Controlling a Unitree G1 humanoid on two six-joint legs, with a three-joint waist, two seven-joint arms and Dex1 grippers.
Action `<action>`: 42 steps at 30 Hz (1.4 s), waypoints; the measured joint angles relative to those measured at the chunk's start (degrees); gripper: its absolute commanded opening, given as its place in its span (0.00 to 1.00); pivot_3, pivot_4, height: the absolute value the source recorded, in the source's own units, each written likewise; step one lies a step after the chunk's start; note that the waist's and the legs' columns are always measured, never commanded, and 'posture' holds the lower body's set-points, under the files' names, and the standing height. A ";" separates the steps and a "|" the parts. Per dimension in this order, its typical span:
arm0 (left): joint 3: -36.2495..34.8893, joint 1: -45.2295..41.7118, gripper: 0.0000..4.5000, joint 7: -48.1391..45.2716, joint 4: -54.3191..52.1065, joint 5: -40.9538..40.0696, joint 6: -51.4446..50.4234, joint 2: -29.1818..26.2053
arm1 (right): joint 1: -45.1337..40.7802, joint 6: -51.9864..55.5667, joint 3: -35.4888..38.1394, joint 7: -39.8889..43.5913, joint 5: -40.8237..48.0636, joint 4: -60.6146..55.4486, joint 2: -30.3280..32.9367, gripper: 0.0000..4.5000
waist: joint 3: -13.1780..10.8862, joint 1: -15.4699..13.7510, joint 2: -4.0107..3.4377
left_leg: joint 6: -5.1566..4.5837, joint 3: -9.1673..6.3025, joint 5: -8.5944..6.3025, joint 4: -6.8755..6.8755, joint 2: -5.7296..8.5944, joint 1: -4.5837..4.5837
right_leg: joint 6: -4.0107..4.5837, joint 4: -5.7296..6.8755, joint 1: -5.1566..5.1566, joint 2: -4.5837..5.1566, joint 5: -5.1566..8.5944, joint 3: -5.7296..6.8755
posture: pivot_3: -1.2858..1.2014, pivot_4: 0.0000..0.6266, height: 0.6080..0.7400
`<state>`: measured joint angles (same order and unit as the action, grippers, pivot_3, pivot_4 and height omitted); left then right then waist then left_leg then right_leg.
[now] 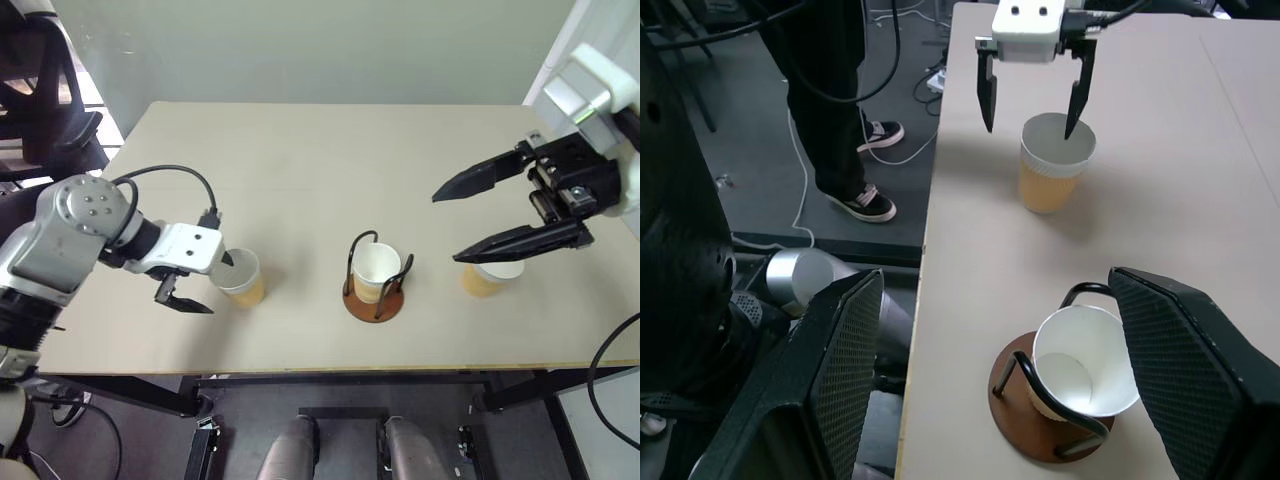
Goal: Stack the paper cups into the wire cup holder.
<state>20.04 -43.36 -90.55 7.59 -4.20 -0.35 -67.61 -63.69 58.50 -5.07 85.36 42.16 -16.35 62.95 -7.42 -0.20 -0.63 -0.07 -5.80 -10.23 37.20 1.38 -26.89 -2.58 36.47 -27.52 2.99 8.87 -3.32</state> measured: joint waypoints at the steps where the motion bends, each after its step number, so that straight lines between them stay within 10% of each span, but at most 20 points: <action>1: 0.00 0.00 0.96 0.04 0.46 0.88 0.49 0.75 | 0.03 -0.09 0.00 -0.05 0.01 0.01 0.13 0.81 | 0.00 -0.01 0.00 | 0.00 0.00 0.00 0.00 0.00 0.00 | 0.00 0.01 0.00 0.00 0.00 0.00 | 0.52 0.24 1.00; 14: 0.35 -1.79 0.01 -0.09 4.81 1.49 1.43 5.84 | 9.04 -9.38 4.45 -3.42 -0.95 0.14 0.08 0.81 | 0.02 -0.07 0.04 | -0.04 -0.01 0.04 0.06 0.00 -0.03 | -0.01 0.16 -0.03 0.01 0.00 0.04 | 0.52 0.24 1.00; 42: 21.74 -41.82 0.01 -0.24 18.73 -20.63 2.22 16.93 | 12.40 -17.39 5.64 4.53 -4.22 6.85 4.54 0.81 | 0.02 -0.27 0.04 | -0.26 0.02 -0.11 0.53 0.03 -0.43 | -0.87 -0.49 0.21 0.06 -0.17 0.09 | 0.52 0.24 1.00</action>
<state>41.78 -85.19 -90.79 26.32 -24.82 1.87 -50.67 -51.29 41.12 0.57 89.88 37.94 -9.50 67.49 -7.40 -0.46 -0.59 -0.33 -5.78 -10.34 37.73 1.41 -27.32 -3.45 35.98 -27.31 3.04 8.70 -3.23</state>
